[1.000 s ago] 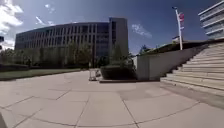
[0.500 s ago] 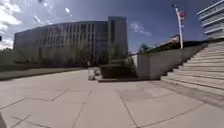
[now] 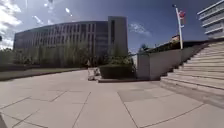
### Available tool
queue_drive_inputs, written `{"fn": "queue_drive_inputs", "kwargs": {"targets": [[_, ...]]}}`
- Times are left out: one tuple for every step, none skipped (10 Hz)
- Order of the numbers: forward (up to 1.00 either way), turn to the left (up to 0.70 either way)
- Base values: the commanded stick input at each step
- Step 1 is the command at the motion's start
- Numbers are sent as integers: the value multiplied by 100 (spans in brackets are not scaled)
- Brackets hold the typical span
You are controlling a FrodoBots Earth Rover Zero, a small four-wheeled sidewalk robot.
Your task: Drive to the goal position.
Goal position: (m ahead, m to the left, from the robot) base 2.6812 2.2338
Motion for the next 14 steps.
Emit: {"fn": "queue_drive_inputs", "kwargs": {"targets": [[6,0],[6,0],[6,0],[6,0],[6,0],[6,0],[6,0],[6,0],[7,0],[6,0],[6,0],[6,0],[6,0],[6,0]]}}
